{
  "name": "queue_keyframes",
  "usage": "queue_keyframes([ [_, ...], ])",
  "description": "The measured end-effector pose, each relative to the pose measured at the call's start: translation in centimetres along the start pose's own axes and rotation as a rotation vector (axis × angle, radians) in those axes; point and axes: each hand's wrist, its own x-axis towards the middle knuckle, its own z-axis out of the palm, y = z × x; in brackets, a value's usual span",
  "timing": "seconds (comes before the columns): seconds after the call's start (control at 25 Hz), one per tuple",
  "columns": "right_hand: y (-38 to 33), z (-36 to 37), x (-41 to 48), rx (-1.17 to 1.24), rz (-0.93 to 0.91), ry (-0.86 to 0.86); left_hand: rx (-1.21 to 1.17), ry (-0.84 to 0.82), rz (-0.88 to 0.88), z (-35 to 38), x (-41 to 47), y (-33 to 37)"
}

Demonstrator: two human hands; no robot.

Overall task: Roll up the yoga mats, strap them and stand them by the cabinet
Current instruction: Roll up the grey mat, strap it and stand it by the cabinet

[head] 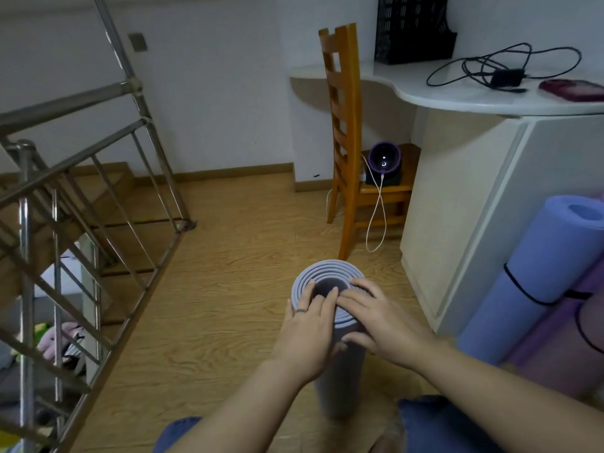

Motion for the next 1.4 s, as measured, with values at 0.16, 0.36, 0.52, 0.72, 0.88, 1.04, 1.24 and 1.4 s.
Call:
queue_keyframes([
  [0.16, 1.2, 2.5, -2.0, 0.28, 0.241, 0.329, 0.016, 0.06, 0.033, 0.3, 2.4, 0.7],
  [0.36, 2.5, 3.8, -2.1, 0.537, 0.517, 0.402, 0.03, 0.063, 0.01, 0.2, 3.9, 0.7],
  [0.52, 3.9, 1.9, -1.0, 0.446, 0.48, 0.139, 0.035, 0.049, 0.042, 0.1, 4.5, 0.7],
  [0.72, 4.0, -0.6, -0.8, 0.19, 0.163, 0.061, 0.031, 0.002, 0.105, -0.6, 4.8, -0.5],
  [0.88, 4.6, -0.8, 0.2, 0.117, 0.026, 0.025, 0.069, 0.008, 0.151, -0.7, 4.9, -1.2],
  [1.04, 5.2, -2.0, 0.0, 0.089, -0.004, 0.049, 0.085, 0.039, 0.23, -0.9, 4.9, -0.9],
  [1.24, 6.9, -8.7, -2.4, 0.062, 0.058, 0.18, -0.029, 0.093, 0.459, -7.2, 7.0, 2.5],
  [1.4, 7.8, -17.0, -5.4, 0.01, 0.158, 0.314, 0.017, 0.196, 0.635, -14.3, 8.9, 7.7],
])
